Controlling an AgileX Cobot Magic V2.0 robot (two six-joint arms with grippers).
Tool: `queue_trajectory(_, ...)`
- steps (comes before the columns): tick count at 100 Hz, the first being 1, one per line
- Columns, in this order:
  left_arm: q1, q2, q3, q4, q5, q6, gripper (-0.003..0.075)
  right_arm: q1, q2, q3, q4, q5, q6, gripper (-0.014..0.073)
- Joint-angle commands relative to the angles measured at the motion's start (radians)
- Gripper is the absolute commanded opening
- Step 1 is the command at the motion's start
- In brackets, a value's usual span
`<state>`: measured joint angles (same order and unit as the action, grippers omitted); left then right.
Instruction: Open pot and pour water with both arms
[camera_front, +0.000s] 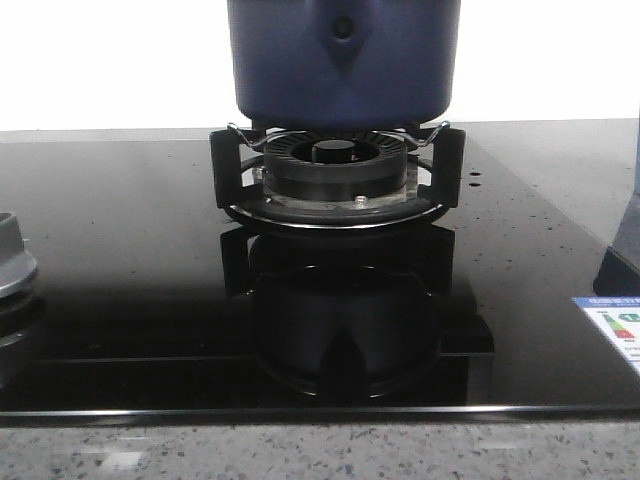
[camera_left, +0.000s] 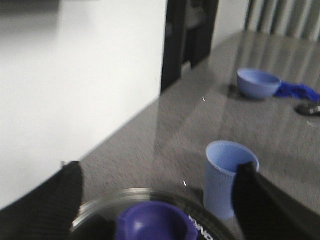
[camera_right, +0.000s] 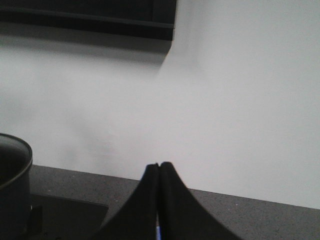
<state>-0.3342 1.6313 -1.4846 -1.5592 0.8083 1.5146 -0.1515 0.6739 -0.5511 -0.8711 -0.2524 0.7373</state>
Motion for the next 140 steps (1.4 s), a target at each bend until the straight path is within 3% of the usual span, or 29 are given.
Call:
queue_trajectory(1, 0.051, -0.122, -0.019, -0.047, 0.013, -0.091, 0.0381, 0.012, -0.023, -0.022, -0.087, -0.044, 0.001, -0.0067)
queue_trajectory(17, 0.163, -0.298, 0.092, 0.003, 0.015, -0.136, 0.0226, 0.075, -0.101, 0.000, -0.249, -0.024, 0.228, -0.0067)
queue_trajectory(30, 0.251, -0.479, 0.242, 0.010, 0.005, -0.136, 0.0155, 0.127, -0.175, 0.036, -0.501, -0.035, 0.434, -0.0067)
queue_trajectory(38, 0.284, -0.592, 0.363, 0.045, -0.031, -0.142, 0.0110, 0.149, -0.221, 0.062, -0.647, -0.043, 0.656, -0.0067)
queue_trajectory(54, 0.253, -0.820, 0.628, 0.099, -0.184, -0.153, 0.0038, 0.153, -0.276, 0.090, -1.008, -0.258, 1.025, -0.0063)
queue_trajectory(65, 0.232, -0.962, 0.798, 0.099, -0.292, -0.153, 0.0030, 0.155, -0.280, 0.108, -1.008, -0.407, 1.031, -0.0063)
queue_trajectory(89, 0.232, -1.231, 1.045, 0.088, -0.357, -0.153, 0.0006, 0.155, -0.280, 0.109, -1.008, -0.383, 1.031, -0.0064)
queue_trajectory(108, 0.232, -1.336, 1.089, 0.088, -0.396, -0.153, -0.0020, 0.155, -0.280, 0.109, -1.008, -0.381, 1.031, -0.0064)
queue_trajectory(140, 0.232, -1.341, 1.089, 0.088, -0.396, -0.153, -0.0020, 0.155, -0.280, 0.109, -1.008, -0.381, 1.031, -0.0064)
